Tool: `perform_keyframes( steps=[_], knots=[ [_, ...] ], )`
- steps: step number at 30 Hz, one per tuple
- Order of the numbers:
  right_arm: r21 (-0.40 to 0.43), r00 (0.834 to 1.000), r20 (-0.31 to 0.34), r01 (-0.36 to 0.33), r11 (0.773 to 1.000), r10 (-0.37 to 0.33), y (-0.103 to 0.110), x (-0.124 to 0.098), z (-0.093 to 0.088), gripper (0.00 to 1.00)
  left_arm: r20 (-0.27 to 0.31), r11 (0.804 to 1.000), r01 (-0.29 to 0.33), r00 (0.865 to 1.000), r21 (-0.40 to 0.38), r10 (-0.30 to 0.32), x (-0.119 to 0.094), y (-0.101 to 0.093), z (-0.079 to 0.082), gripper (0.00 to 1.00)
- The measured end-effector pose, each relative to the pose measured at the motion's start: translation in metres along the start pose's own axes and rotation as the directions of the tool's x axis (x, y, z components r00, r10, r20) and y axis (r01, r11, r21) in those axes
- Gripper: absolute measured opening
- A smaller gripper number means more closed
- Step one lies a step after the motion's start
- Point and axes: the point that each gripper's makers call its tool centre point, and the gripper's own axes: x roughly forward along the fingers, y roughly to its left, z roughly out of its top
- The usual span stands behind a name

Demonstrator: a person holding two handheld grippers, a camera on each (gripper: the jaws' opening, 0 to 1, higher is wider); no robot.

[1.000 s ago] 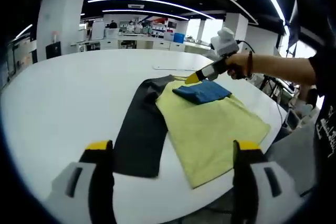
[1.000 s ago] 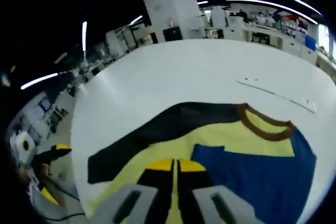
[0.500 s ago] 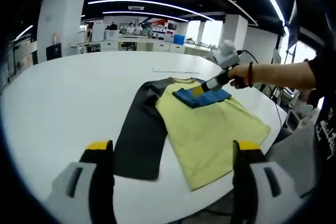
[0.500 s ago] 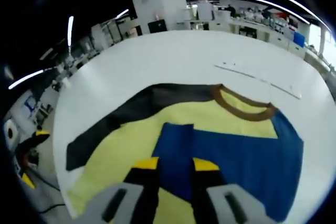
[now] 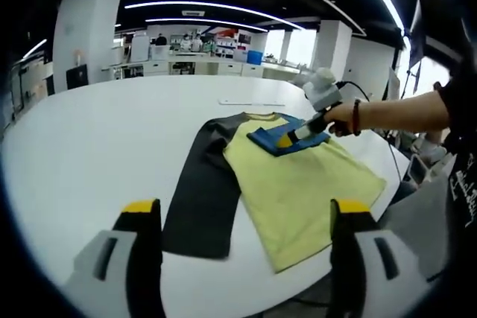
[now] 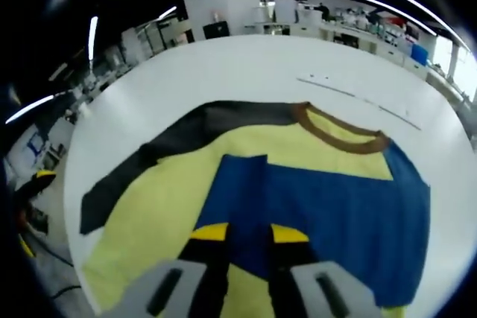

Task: Fold the garment on the visible template until the final outline fits inside the template.

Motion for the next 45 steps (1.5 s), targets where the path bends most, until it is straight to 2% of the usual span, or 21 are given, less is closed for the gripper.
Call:
perform_keyframes(
  steps=[4, 6, 10, 13, 15, 16, 17, 18, 21, 22, 27, 29, 32, 35, 39, 42, 45],
  knots=[
    [-0.01, 1.0, -0.003, -0.006, 1.0, 0.006, 0.002, 0.003, -0.001, 0.05, -0.004, 1.0, 0.002, 1.0, 0.002, -0.002, 0.0, -0.001, 0.0, 0.91],
    [0.037, 1.0, 0.003, -0.021, 0.999, 0.021, 0.005, 0.001, -0.002, 0.02, -0.005, 1.0, 0.003, 1.0, 0.005, -0.003, 0.0, -0.001, 0.0, 0.91],
    [0.077, 0.999, 0.013, -0.038, 0.996, 0.038, 0.001, 0.0, -0.002, 0.0, -0.006, 1.0, 0.003, 1.0, 0.011, -0.003, -0.001, -0.001, 0.001, 0.91],
    [0.106, 0.997, 0.028, -0.073, 0.992, 0.071, 0.007, -0.004, 0.0, 0.0, -0.002, 1.0, 0.003, 1.0, 0.013, -0.003, -0.002, -0.001, 0.003, 0.91],
    [0.13, 0.993, 0.045, -0.11, 0.985, 0.105, 0.015, -0.008, 0.004, 0.0, -0.001, 1.0, 0.001, 1.0, 0.015, -0.001, -0.003, -0.001, 0.003, 0.91],
    [0.14, 0.987, 0.067, -0.152, 0.979, 0.143, 0.025, -0.011, 0.009, 0.0, -0.002, 1.0, 0.001, 1.0, 0.016, -0.001, -0.003, -0.002, 0.004, 0.91],
    [0.143, 0.986, 0.076, -0.159, 0.977, 0.149, 0.027, -0.013, 0.011, 0.0, -0.001, 1.0, 0.001, 1.0, 0.016, -0.001, -0.003, -0.002, 0.004, 0.91],
    [0.132, 0.985, 0.083, -0.162, 0.978, 0.152, 0.029, -0.014, 0.014, 0.0, 0.002, 1.0, 0.001, 1.0, 0.015, -0.001, -0.003, -0.002, 0.004, 0.91],
    [0.131, 0.969, 0.114, -0.235, 0.963, 0.22, 0.05, -0.02, 0.019, 0.0, 0.004, 1.0, 0.001, 1.0, 0.014, -0.001, -0.002, -0.003, 0.004, 0.91],
    [0.121, 0.965, 0.121, -0.246, 0.962, 0.232, 0.052, -0.016, 0.023, 0.0, 0.003, 1.0, 0.002, 1.0, 0.013, -0.002, -0.002, -0.003, 0.004, 0.91],
    [0.077, 0.957, 0.102, -0.279, 0.957, 0.271, 0.066, -0.006, 0.021, 0.0, 0.008, 1.0, 0.002, 1.0, 0.012, -0.002, -0.002, -0.004, 0.006, 0.91],
    [0.05, 0.954, 0.095, -0.29, 0.956, 0.284, 0.075, -0.009, 0.016, 0.0, 0.01, 1.0, 0.001, 1.0, 0.012, -0.001, -0.002, -0.003, 0.006, 0.91],
    [0.015, 0.943, 0.09, -0.324, 0.946, 0.321, 0.083, -0.005, 0.014, 0.01, 0.011, 1.0, 0.0, 1.0, 0.01, 0.0, -0.003, -0.004, 0.006, 0.91],
    [-0.027, 0.939, 0.084, -0.333, 0.942, 0.334, 0.089, -0.006, 0.013, 0.09, 0.008, 1.0, -0.003, 1.0, 0.011, 0.003, -0.004, -0.003, 0.006, 0.91],
    [-0.128, 0.95, 0.107, -0.279, 0.952, 0.293, 0.081, -0.005, 0.018, 0.36, 0.008, 1.0, 0.0, 1.0, 0.01, 0.0, -0.004, -0.003, 0.006, 0.91],
    [-0.15, 0.951, 0.116, -0.267, 0.952, 0.285, 0.078, -0.008, 0.02, 0.5, 0.007, 1.0, -0.001, 1.0, 0.011, 0.001, -0.004, -0.002, 0.005, 0.92],
    [-0.158, 0.951, 0.115, -0.268, 0.95, 0.287, 0.076, -0.008, 0.021, 0.57, 0.009, 1.0, -0.001, 1.0, 0.011, 0.001, -0.003, -0.003, 0.006, 0.92]
  ],
)
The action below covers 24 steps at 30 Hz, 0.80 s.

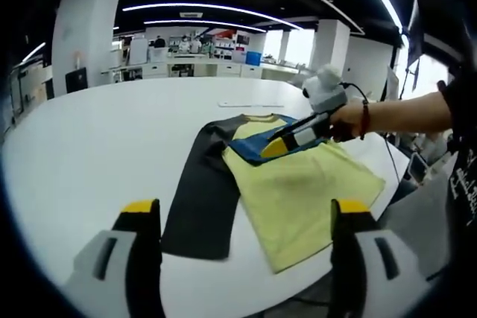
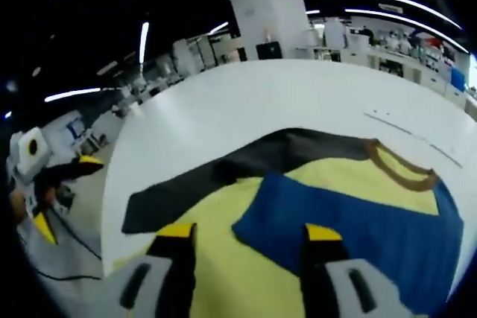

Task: Fold the garment on the visible template until the final outline fits inside the template.

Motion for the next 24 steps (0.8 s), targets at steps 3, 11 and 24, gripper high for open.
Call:
perform_keyframes(
  steps=[3, 11, 24],
  knots=[
    [-0.032, 1.0, -0.014, 0.002, 0.999, -0.003, 0.001, -0.008, -0.004, 0.6, -0.003, 1.0, 0.002, 1.0, 0.0, -0.002, 0.001, -0.001, 0.001, 0.92],
    [-0.043, 0.998, 0.031, 0.054, 0.998, -0.053, -0.023, -0.028, 0.0, 0.61, 0.017, 1.0, -0.004, 1.0, 0.005, 0.004, 0.003, 0.001, 0.009, 0.92],
    [-0.015, 0.983, 0.065, 0.175, 0.984, -0.174, -0.086, -0.079, -0.012, 0.6, 0.02, 1.0, 0.0, 1.0, 0.012, 0.0, 0.009, -0.002, 0.014, 0.95]
  ],
)
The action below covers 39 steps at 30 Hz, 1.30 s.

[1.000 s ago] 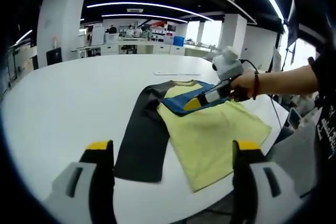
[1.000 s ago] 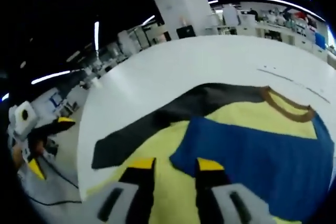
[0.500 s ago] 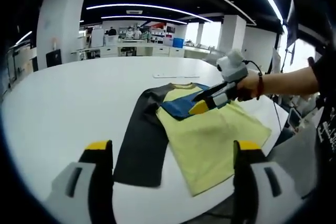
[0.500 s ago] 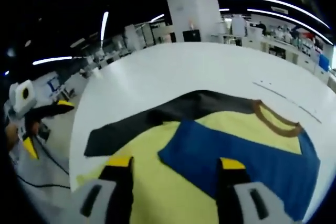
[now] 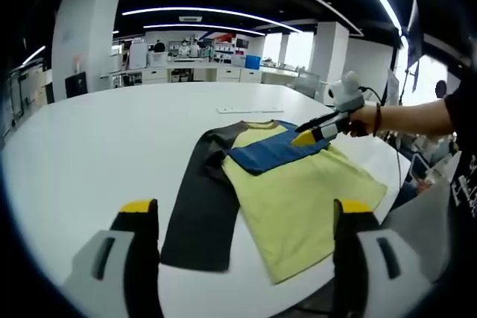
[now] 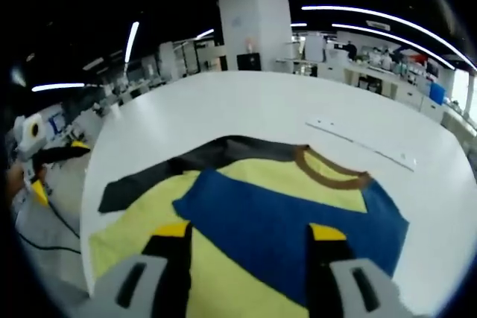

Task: Fold the garment on the visible template until the final outline fits inside the template.

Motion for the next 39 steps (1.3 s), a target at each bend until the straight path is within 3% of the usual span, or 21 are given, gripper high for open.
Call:
perform_keyframes(
  steps=[4, 14, 16, 21, 36, 39],
  knots=[
    [0.017, 0.999, 0.004, 0.042, 0.999, -0.042, -0.029, -0.011, -0.007, 0.59, -0.001, 1.0, -0.003, 1.0, -0.004, 0.003, 0.001, -0.001, 0.001, 0.98],
    [0.084, 0.992, 0.004, 0.122, 0.989, -0.123, -0.059, -0.055, -0.029, 0.52, -0.009, 1.0, -0.009, 1.0, 0.013, 0.009, 0.0, 0.0, 0.002, 0.99],
    [0.081, 0.991, -0.001, 0.132, 0.988, -0.133, -0.072, -0.055, -0.034, 0.5, -0.012, 1.0, -0.011, 1.0, 0.013, 0.011, 0.0, 0.0, 0.002, 0.99],
    [0.091, 0.989, -0.008, 0.151, 0.984, -0.151, -0.081, -0.064, -0.045, 0.48, -0.015, 1.0, -0.005, 1.0, 0.019, 0.006, 0.001, -0.002, 0.002, 0.99],
    [0.056, 0.979, -0.067, 0.198, 0.979, -0.194, -0.112, -0.08, -0.087, 0.12, -0.014, 1.0, -0.011, 1.0, 0.014, 0.011, -0.001, 0.0, 0.002, 0.96],
    [0.056, 0.979, -0.073, 0.196, 0.979, -0.192, -0.11, -0.08, -0.09, 0.11, -0.016, 1.0, -0.009, 1.0, 0.018, 0.01, -0.001, -0.001, 0.002, 0.95]
  ],
)
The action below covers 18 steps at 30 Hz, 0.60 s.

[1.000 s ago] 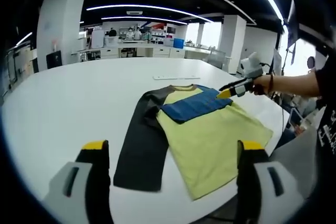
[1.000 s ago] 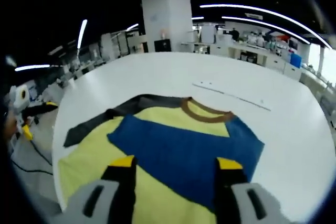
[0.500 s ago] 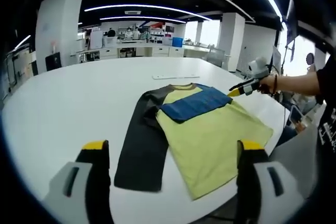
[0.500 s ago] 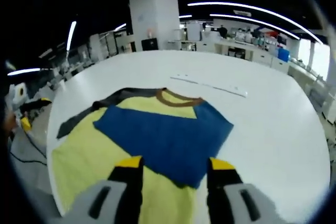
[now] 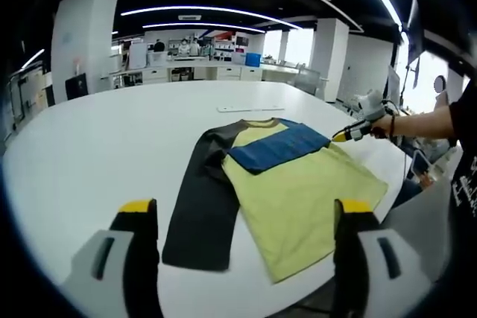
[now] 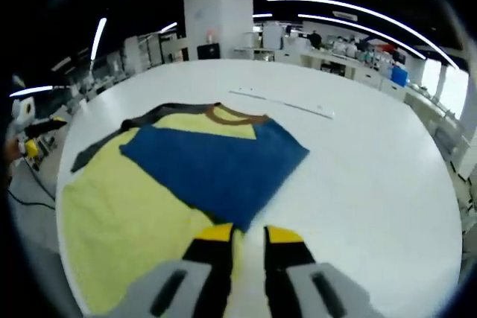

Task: Fold the garment on the visible template until the final outline fits inside the template.

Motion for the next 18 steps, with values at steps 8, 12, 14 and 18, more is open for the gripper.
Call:
perform_keyframes(
  steps=[8, 12, 14, 18],
  knots=[
    [-0.025, 1.0, -0.019, -0.02, 0.999, 0.02, 0.006, 0.009, -0.006, 0.04, -0.008, 1.0, -0.006, 1.0, 0.002, 0.006, -0.001, 0.001, 0.0, 0.94],
    [0.0, 0.999, -0.033, -0.019, 1.0, 0.019, 0.008, 0.011, -0.014, 0.0, -0.011, 1.0, -0.013, 1.0, 0.002, 0.013, -0.003, 0.003, 0.0, 0.94],
    [0.049, 1.0, -0.011, -0.026, 0.998, 0.026, 0.008, 0.012, -0.012, 0.0, -0.014, 1.0, -0.015, 1.0, 0.002, 0.015, -0.003, 0.004, -0.001, 0.93],
    [0.037, 1.0, -0.02, -0.005, 0.999, 0.005, 0.002, 0.011, -0.013, 0.0, -0.02, 1.0, -0.016, 1.0, 0.001, 0.016, -0.002, 0.004, -0.003, 0.92]
  ],
)
